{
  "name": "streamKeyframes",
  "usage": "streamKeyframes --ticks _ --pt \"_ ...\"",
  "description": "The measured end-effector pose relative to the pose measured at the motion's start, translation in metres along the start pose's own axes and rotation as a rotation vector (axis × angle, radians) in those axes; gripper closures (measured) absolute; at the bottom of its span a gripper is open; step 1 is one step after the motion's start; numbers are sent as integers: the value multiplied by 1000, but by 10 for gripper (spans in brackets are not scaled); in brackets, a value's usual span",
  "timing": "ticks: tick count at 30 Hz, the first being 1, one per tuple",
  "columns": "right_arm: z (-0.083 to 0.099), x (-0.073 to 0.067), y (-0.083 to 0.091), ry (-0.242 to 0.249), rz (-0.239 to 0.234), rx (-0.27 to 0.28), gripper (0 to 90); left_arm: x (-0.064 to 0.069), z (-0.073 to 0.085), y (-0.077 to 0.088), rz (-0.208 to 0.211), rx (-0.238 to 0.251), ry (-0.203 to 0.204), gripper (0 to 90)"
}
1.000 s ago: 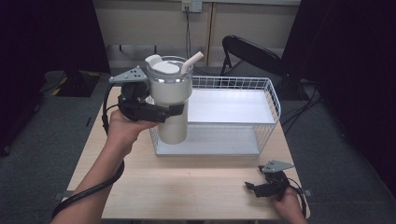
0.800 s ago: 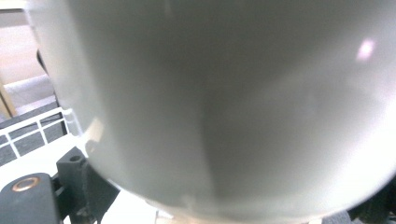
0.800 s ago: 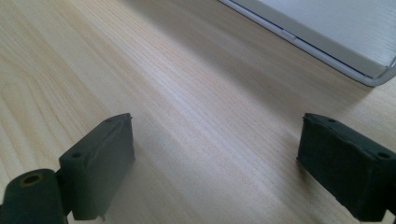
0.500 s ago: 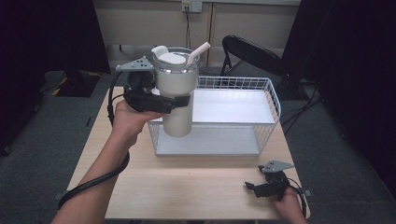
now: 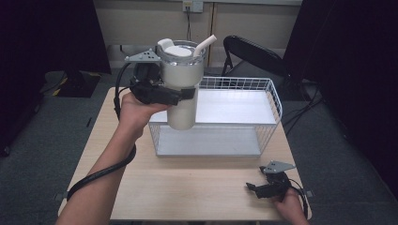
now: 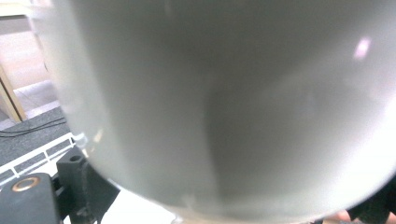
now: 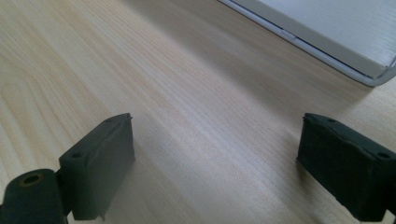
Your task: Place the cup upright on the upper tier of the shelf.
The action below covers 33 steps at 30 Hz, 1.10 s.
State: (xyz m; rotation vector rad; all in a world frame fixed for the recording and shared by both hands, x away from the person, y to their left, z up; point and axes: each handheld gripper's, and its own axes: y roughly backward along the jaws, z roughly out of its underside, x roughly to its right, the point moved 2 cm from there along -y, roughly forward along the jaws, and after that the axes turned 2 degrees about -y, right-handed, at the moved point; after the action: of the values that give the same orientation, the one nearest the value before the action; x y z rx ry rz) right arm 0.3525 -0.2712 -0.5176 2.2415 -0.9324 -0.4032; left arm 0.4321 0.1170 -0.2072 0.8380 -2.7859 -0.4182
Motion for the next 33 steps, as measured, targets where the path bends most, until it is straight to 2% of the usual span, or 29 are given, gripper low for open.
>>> streamKeyframes --ticks 15,19,33 --pt "0 0 0 0 0 0 100 -10 -10 -17 -35 6 1 92" --pt "0 0 0 0 0 0 101 -12 -12 -24 -45 0 -13 93" --pt "0 0 0 0 0 0 101 -21 -12 -44 -81 7 -17 92"
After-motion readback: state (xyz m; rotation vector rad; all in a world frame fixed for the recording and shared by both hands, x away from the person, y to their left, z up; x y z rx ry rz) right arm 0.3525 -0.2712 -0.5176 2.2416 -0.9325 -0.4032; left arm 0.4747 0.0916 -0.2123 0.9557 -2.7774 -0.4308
